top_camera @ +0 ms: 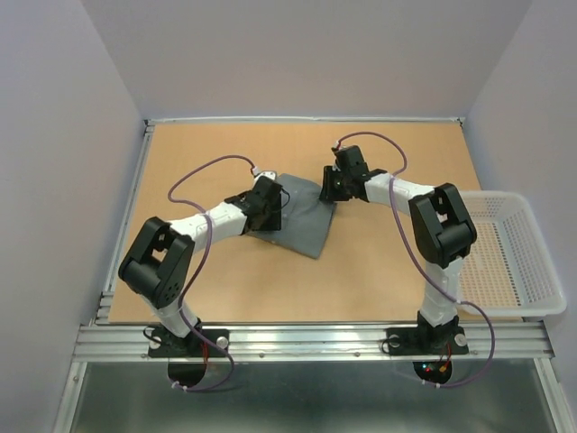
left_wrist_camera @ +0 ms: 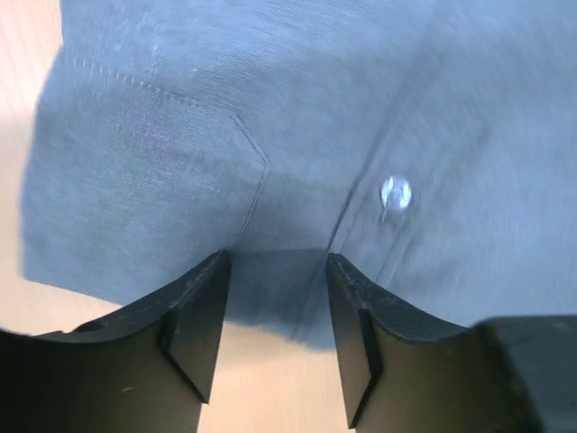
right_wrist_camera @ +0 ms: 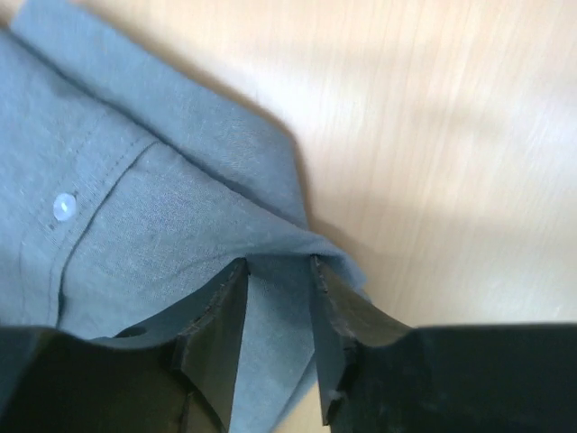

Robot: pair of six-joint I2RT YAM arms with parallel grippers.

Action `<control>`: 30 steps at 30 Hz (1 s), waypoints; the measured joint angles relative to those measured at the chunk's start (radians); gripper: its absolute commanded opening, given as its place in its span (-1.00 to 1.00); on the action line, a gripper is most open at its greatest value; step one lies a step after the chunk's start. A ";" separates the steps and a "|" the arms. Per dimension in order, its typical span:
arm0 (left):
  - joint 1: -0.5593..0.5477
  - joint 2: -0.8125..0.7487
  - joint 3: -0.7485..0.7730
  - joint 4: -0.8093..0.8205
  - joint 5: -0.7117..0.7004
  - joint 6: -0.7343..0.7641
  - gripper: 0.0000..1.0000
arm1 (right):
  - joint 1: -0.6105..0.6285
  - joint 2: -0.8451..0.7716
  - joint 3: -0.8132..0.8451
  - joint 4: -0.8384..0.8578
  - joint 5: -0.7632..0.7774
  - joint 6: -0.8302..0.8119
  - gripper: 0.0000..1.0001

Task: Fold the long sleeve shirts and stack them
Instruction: Fold the shirt

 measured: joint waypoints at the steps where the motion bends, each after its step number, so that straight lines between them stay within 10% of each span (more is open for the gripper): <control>1: -0.016 -0.029 -0.003 -0.019 -0.009 0.007 0.21 | -0.003 0.013 0.026 -0.002 0.004 -0.011 -0.09; 11: -0.211 -0.172 0.129 -0.042 -0.114 0.156 0.40 | -0.037 -0.217 -0.031 -0.021 0.019 0.031 0.97; 30: -0.581 0.252 0.338 -0.200 -0.164 0.426 0.41 | -0.174 -0.871 -0.419 -0.091 0.219 0.213 1.00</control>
